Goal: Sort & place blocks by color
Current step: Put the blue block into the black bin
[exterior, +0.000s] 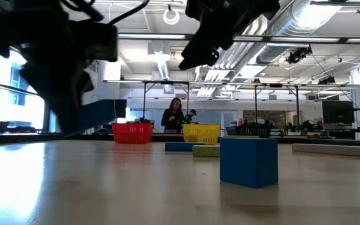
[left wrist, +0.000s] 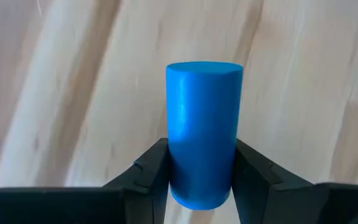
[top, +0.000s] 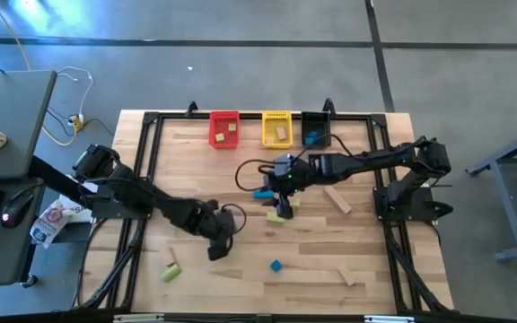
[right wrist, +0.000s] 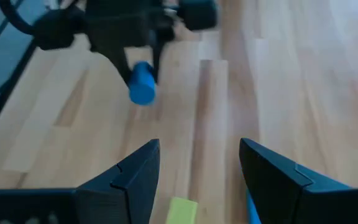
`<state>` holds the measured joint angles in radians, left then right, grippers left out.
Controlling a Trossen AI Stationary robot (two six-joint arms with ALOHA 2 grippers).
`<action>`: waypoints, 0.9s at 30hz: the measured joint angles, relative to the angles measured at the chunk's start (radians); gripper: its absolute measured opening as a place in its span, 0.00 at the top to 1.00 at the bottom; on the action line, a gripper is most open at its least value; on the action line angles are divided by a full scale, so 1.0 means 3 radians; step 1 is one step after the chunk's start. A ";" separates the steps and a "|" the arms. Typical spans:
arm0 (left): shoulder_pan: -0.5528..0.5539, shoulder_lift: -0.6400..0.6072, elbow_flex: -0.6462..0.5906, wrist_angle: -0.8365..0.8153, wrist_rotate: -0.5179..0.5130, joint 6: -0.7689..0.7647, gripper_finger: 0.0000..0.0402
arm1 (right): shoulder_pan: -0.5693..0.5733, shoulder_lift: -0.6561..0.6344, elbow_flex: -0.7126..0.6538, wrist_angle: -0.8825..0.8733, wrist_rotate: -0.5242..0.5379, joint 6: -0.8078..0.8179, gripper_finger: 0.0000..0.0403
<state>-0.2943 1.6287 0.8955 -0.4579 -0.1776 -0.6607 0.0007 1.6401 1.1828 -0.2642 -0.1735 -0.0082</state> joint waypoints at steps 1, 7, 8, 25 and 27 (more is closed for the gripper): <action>0.0037 0.0000 0.0000 0.0089 -0.0017 0.0064 0.73 | 0.0028 -0.0001 0.0000 0.0017 -0.0001 -0.0001 0.49; 0.0216 0.0000 0.0001 0.0615 -0.0166 0.0422 0.73 | 0.0177 -0.0001 0.0000 0.0074 0.0000 -0.0001 0.49; 0.0244 0.0000 0.0001 0.0699 -0.0174 0.0478 0.72 | 0.0196 0.0000 0.0000 0.0084 0.0000 -0.0001 0.49; 0.0529 -0.0004 0.0003 0.1633 -0.0232 0.0966 0.72 | 0.0267 0.0000 0.0000 0.0068 -0.0120 0.0025 0.49; 0.0544 -0.0004 0.0004 0.1694 -0.0233 0.0990 0.72 | 0.0267 0.0000 0.0000 0.0014 -0.0122 0.0027 0.49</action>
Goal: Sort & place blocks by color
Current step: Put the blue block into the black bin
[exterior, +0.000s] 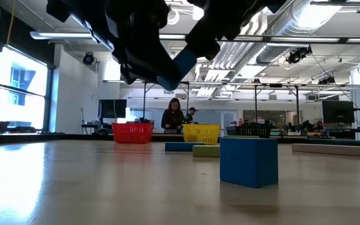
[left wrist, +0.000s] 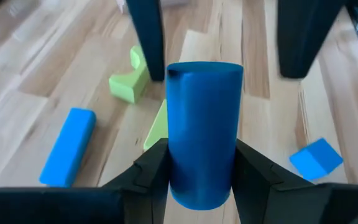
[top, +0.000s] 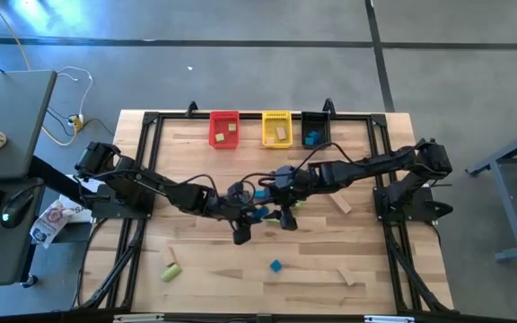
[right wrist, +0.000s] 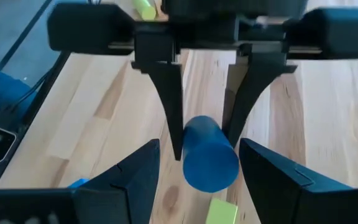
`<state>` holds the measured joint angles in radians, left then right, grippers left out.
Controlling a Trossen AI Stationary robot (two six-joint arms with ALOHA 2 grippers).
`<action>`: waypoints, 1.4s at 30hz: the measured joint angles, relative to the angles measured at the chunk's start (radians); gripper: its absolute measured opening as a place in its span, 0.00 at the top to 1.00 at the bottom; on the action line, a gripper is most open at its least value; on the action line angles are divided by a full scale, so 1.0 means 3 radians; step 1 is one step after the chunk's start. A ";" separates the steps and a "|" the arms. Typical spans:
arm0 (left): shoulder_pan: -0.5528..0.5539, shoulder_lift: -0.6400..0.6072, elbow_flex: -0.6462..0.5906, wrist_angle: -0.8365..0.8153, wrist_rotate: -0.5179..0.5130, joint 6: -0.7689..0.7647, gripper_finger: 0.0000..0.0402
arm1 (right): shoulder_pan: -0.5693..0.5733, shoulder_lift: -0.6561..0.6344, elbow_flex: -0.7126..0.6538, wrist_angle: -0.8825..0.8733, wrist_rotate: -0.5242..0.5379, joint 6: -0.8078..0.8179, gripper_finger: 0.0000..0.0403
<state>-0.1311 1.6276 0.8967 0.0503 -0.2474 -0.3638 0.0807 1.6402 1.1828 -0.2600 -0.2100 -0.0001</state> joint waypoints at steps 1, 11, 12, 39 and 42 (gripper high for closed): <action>0.0003 0.0000 0.0000 0.0036 0.0000 0.0011 0.72 | 0.0000 0.0000 0.0000 -0.0017 0.0000 0.0004 0.49; 0.0023 0.0000 0.0001 0.0336 0.0001 0.0092 0.72 | 0.0000 0.0000 0.0000 -0.0040 -0.0002 0.0004 0.50; 0.0026 0.0000 0.0003 0.0352 0.0001 0.0093 0.72 | 0.0000 0.0000 0.0000 -0.0041 0.0000 0.0007 0.51; 0.0431 -0.0003 0.0005 -0.0186 -0.0088 -0.0263 0.50 | -0.0015 0.0004 0.0000 -0.0596 0.1084 0.0594 0.73; 0.0493 -0.0003 0.0005 -0.0419 -0.0065 -0.0296 0.48 | -0.0056 0.0004 0.0000 -0.0784 0.1356 0.0700 0.73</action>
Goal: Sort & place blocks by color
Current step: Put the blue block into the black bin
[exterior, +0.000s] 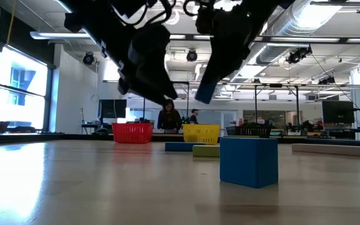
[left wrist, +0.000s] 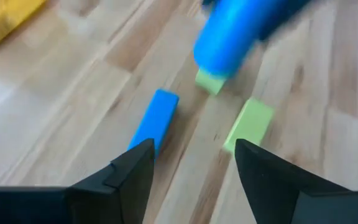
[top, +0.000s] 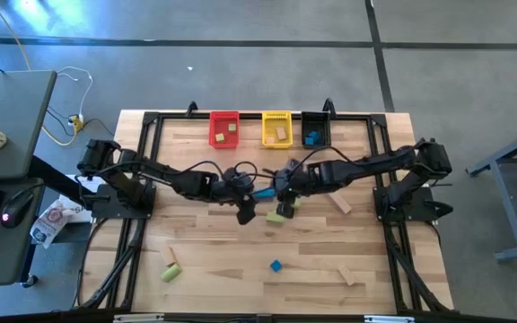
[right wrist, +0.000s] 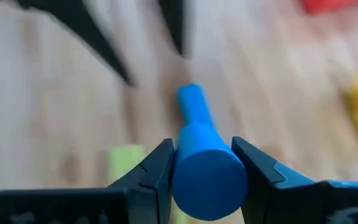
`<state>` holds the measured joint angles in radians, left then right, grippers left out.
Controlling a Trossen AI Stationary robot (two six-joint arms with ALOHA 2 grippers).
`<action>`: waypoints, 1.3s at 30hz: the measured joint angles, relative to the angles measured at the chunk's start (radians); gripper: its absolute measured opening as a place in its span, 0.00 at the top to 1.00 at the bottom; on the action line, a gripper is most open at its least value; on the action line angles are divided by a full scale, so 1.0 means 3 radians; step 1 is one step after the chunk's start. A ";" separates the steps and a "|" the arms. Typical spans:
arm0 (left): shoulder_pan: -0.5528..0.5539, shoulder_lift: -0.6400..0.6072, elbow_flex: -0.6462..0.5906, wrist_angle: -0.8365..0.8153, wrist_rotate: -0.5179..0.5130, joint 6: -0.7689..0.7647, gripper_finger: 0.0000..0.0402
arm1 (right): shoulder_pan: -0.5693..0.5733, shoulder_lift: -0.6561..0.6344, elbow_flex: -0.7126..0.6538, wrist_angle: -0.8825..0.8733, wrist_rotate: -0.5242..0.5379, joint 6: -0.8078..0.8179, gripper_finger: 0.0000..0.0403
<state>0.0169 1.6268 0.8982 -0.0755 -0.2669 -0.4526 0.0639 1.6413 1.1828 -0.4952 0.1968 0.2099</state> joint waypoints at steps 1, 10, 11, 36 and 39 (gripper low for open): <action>0.0020 0.0000 0.0000 -0.0058 0.0035 0.0000 0.47 | -0.0024 0.0000 0.0000 -0.0071 0.0100 0.0042 0.73; 0.0048 0.0000 0.0000 -0.0287 0.0158 0.0015 0.48 | -0.0389 0.0000 0.0000 -0.0432 0.1181 0.0283 0.73; 0.0043 0.0000 0.0000 -0.0287 0.0158 0.0041 0.48 | -0.0436 0.0000 0.0000 -0.0430 0.1306 0.0267 0.73; -0.0130 -0.0486 -0.0005 -0.1398 -0.0026 0.0299 0.49 | -0.2063 -0.0001 0.0000 -0.0449 0.0721 0.0441 0.73; -0.0151 -0.0567 0.0000 -0.1546 -0.0152 0.0239 0.49 | -0.2244 -0.0001 0.0000 -0.0523 0.0357 0.0500 0.73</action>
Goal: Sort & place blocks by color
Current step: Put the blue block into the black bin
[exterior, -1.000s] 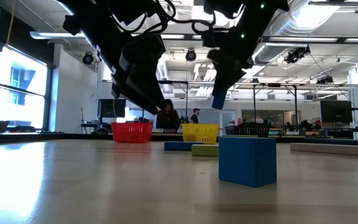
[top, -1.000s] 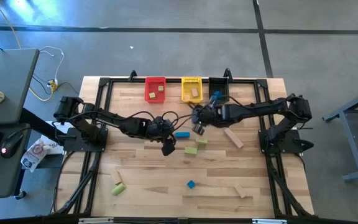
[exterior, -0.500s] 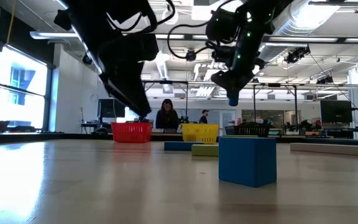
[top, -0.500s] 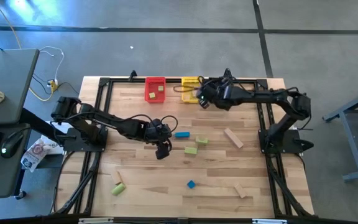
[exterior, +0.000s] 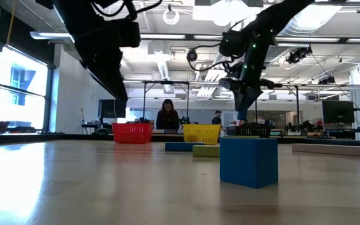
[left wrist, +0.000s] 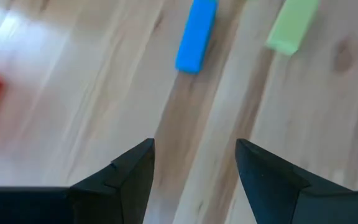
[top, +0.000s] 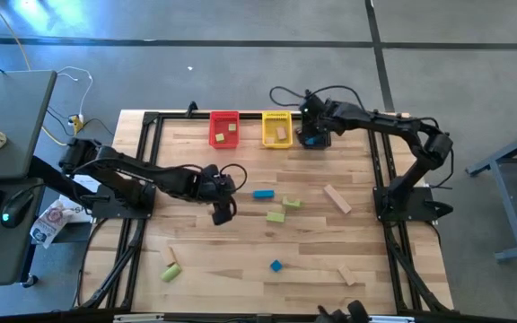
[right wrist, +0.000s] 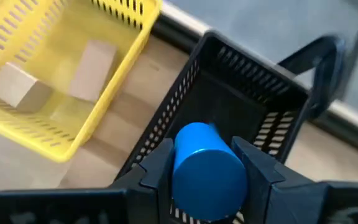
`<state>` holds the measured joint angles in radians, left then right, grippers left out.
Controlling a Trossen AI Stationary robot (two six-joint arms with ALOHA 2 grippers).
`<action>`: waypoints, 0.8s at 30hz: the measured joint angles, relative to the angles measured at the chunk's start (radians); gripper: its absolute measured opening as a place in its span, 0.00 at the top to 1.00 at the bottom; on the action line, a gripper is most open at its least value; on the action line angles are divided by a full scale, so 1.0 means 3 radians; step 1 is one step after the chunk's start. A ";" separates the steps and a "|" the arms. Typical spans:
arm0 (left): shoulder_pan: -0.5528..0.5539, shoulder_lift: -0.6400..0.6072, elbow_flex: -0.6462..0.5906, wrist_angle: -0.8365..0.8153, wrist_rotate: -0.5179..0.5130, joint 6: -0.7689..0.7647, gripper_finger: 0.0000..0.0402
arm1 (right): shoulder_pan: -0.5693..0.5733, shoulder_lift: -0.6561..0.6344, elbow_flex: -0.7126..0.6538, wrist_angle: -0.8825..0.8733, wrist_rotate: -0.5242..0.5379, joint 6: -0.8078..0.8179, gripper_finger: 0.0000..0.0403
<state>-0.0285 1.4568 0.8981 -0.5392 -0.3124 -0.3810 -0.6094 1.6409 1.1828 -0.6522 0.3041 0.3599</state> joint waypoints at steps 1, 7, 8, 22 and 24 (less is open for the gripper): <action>-0.0004 -0.0030 -0.0005 -0.0093 -0.0036 -0.0026 0.49 | -0.0057 0.0000 0.0000 -0.0016 -0.0127 0.0004 0.73; -0.0030 -0.0082 -0.0002 -0.0214 -0.0201 -0.0116 0.49 | -0.0321 0.0000 0.0000 -0.0247 -0.0663 0.0010 0.73; -0.0030 -0.0082 -0.0002 -0.0242 -0.0202 -0.0119 0.49 | -0.0354 0.0001 0.0000 -0.0292 -0.0718 0.0018 0.73; -0.0030 -0.0079 -0.0002 -0.0237 -0.0217 -0.0119 0.49 | -0.0478 0.0077 0.0000 -0.0447 -0.0822 -0.0090 0.58; -0.0030 -0.0078 -0.0002 -0.0239 -0.0218 -0.0119 0.49 | -0.0478 0.0080 -0.0001 -0.0407 -0.0765 -0.0093 0.57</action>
<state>-0.0376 1.4334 0.8974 -0.6109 -0.3779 -0.4168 -0.7528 1.6648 1.1825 -0.7744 0.0747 0.3321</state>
